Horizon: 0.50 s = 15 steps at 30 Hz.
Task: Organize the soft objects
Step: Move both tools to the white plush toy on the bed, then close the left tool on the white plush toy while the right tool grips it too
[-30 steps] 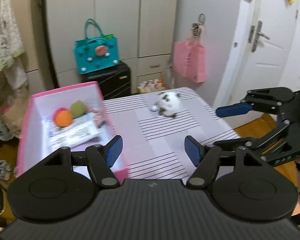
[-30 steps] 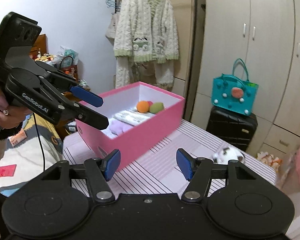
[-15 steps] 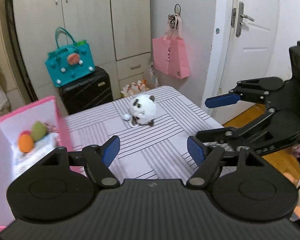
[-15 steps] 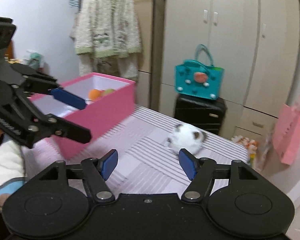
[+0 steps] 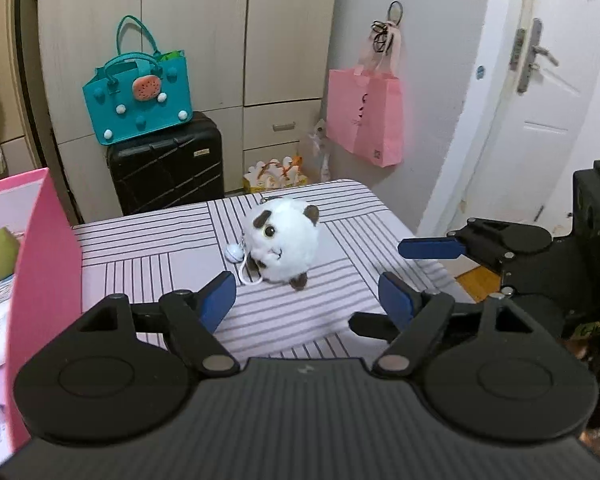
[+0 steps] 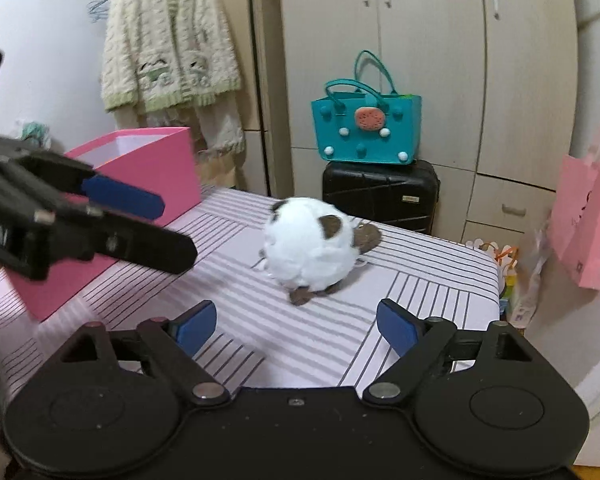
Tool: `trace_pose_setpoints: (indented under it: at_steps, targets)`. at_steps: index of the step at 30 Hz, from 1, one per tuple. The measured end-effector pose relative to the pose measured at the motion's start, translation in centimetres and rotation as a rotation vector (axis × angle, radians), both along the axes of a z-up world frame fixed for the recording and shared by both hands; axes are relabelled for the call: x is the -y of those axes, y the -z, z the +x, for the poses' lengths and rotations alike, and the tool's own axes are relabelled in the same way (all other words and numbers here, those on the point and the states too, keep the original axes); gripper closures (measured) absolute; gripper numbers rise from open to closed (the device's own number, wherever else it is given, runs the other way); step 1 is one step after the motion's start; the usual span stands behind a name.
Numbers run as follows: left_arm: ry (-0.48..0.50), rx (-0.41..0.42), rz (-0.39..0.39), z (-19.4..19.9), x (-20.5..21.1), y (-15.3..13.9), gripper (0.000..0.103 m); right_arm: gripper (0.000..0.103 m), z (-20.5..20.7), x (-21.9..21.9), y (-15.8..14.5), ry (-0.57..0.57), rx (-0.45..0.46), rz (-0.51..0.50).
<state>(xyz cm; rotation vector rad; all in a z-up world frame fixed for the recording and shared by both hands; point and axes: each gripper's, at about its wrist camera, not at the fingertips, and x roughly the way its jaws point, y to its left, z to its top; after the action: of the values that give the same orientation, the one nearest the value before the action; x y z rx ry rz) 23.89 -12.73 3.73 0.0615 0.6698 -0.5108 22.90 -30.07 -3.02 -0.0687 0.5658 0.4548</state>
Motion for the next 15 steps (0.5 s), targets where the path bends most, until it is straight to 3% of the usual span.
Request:
trace_pose_setpoints:
  at_steps: [7, 15]
  targets:
    - [-0.048, -0.007, -0.040, 3.3, 1.5, 2.1, 0.025, 0.012, 3.1, -2.2, 1.5, -0.042, 0.054, -0.124]
    - [-0.136, -0.053, -0.125, 7.4, 1.6, 4.0, 0.025, 0.012, 5.5, -3.1, 2.0, -0.076, 0.060, -0.151]
